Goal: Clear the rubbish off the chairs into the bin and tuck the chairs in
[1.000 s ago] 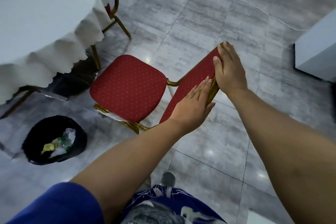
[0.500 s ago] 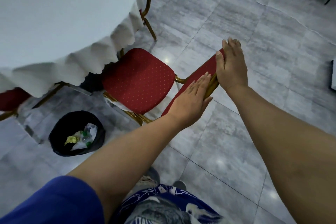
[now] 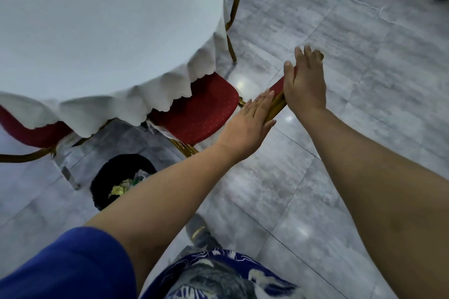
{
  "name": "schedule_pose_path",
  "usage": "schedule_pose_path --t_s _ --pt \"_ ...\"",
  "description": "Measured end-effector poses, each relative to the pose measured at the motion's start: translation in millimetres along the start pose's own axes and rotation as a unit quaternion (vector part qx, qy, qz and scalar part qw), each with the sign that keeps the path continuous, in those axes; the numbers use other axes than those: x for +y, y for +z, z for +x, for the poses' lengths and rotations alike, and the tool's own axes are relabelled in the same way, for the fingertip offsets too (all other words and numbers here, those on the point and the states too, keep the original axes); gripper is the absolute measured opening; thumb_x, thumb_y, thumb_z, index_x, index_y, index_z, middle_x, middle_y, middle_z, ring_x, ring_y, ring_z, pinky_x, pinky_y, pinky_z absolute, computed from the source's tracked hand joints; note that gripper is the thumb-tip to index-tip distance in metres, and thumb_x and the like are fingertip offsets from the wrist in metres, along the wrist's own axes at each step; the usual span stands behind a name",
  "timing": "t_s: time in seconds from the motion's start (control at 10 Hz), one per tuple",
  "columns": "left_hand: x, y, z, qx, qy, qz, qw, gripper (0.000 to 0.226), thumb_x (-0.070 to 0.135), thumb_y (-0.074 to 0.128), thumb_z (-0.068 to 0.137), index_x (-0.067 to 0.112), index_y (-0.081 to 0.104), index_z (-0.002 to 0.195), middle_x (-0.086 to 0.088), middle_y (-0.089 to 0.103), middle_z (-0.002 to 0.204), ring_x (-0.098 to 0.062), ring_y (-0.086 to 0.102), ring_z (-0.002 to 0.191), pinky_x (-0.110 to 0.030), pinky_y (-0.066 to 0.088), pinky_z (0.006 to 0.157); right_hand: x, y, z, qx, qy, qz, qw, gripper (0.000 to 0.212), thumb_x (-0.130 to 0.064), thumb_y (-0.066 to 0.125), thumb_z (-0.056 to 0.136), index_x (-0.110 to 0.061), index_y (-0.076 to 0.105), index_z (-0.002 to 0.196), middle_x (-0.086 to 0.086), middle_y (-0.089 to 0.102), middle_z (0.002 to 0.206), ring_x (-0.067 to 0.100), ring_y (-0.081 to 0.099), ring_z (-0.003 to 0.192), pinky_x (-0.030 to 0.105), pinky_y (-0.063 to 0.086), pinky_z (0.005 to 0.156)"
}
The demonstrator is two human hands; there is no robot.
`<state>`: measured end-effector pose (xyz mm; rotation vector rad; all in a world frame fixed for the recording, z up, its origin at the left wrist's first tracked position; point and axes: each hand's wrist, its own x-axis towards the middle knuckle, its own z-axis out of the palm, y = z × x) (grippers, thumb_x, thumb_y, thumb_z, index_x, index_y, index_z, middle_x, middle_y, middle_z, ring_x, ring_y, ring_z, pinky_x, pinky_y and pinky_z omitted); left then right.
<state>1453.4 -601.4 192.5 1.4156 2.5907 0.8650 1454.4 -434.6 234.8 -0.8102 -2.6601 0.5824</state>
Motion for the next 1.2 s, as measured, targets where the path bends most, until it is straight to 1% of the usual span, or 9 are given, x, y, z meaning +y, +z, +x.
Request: schedule_pose_path --t_s 0.1,0.4,0.6,0.7,0.8,0.9,1.0,1.1,1.2 --pt "-26.6 -12.5 7.7 -0.002 -0.005 0.014 1.0 0.06 0.033 0.037 0.103 0.005 0.018 0.153 -0.01 0.02 0.16 -0.018 0.02 0.147 -0.025 0.008 0.12 -20.9 14.0 15.9 0.003 -0.007 -0.004 1.0 0.055 -0.038 0.028 0.105 -0.011 0.03 0.152 0.009 0.019 0.164 0.027 0.007 0.152 0.043 0.012 0.124" --pt "-42.7 -17.4 18.3 -0.039 0.028 0.016 0.999 0.061 0.035 0.033 0.104 0.005 0.013 0.154 -0.008 0.018 0.161 -0.015 0.015 0.148 -0.022 0.002 0.119 -22.8 22.9 25.9 0.03 -0.021 -0.03 0.999 0.053 -0.039 0.032 0.102 -0.013 0.042 0.148 0.009 0.028 0.161 0.027 0.016 0.151 0.044 0.017 0.122" --pt "-41.4 -23.0 18.0 -0.042 0.022 0.001 0.999 0.06 0.036 0.032 0.104 0.009 0.013 0.154 -0.005 0.019 0.161 -0.013 0.015 0.148 -0.024 0.004 0.121 -22.6 17.1 28.5 0.011 -0.072 -0.062 0.995 0.051 -0.04 0.035 0.1 -0.016 0.05 0.143 0.007 0.031 0.16 0.026 0.018 0.151 0.041 0.015 0.122" --pt "-35.7 -22.6 15.8 -0.035 0.0 -0.025 0.999 0.058 0.035 0.032 0.104 0.012 0.015 0.154 -0.004 0.018 0.161 -0.012 0.014 0.148 -0.029 0.008 0.122 -18.2 12.7 35.0 -0.029 -0.13 -0.1 0.986 0.053 -0.042 0.035 0.099 -0.016 0.049 0.143 0.007 0.033 0.159 0.026 0.018 0.151 0.041 0.012 0.122" --pt "-29.4 -23.0 19.1 -0.019 -0.057 -0.059 0.996 0.054 0.036 0.028 0.105 0.017 0.018 0.154 -0.001 0.013 0.162 -0.009 0.01 0.148 -0.028 0.007 0.121 -16.5 8.3 43.9 -0.066 -0.173 -0.125 0.975 0.056 -0.044 0.033 0.099 -0.016 0.047 0.145 0.007 0.035 0.158 0.026 0.019 0.15 0.04 0.01 0.122" --pt "-16.6 -31.0 29.1 -0.032 -0.169 -0.087 0.981 0.051 0.039 0.023 0.105 0.024 0.018 0.154 0.005 0.002 0.163 -0.005 0.003 0.147 -0.026 0.004 0.12 -14.5 2.9 54.8 -0.125 -0.245 -0.159 0.948 0.058 -0.05 0.028 0.101 -0.02 0.038 0.15 0.005 0.034 0.159 0.024 0.022 0.149 0.04 0.013 0.121" --pt "-8.1 -34.3 34.2 -0.039 -0.206 -0.104 0.972 0.052 0.04 0.021 0.105 0.025 0.017 0.154 0.006 0.0 0.163 -0.006 0.0 0.147 -0.025 0.001 0.118 -19.5 -4.7 63.5 -0.168 -0.234 -0.125 0.949 0.061 -0.054 0.025 0.101 -0.022 0.03 0.153 0.003 0.029 0.161 0.022 0.023 0.149 0.041 0.018 0.119" --pt "-7.4 -40.1 53.8 0.026 -0.311 -0.113 0.943 0.056 0.045 0.019 0.104 0.023 0.012 0.155 0.003 -0.002 0.163 -0.013 -0.001 0.149 -0.03 0.002 0.12 -29.9 -12.3 81.7 -0.24 -0.224 -0.056 0.943 0.066 -0.057 0.02 0.101 -0.023 0.013 0.158 0.0 0.014 0.165 0.019 0.014 0.152 0.042 0.017 0.119" --pt "-11.2 -45.4 65.2 0.041 -0.365 -0.056 0.929 0.06 0.047 0.017 0.103 0.019 0.006 0.156 0.0 -0.007 0.163 -0.015 -0.006 0.15 -0.034 0.001 0.12 -31.3 -11.8 96.2 -0.282 -0.252 -0.04 0.925 0.066 -0.054 0.02 0.102 -0.022 0.007 0.158 0.0 0.008 0.166 0.018 0.008 0.152 0.042 0.013 0.121"
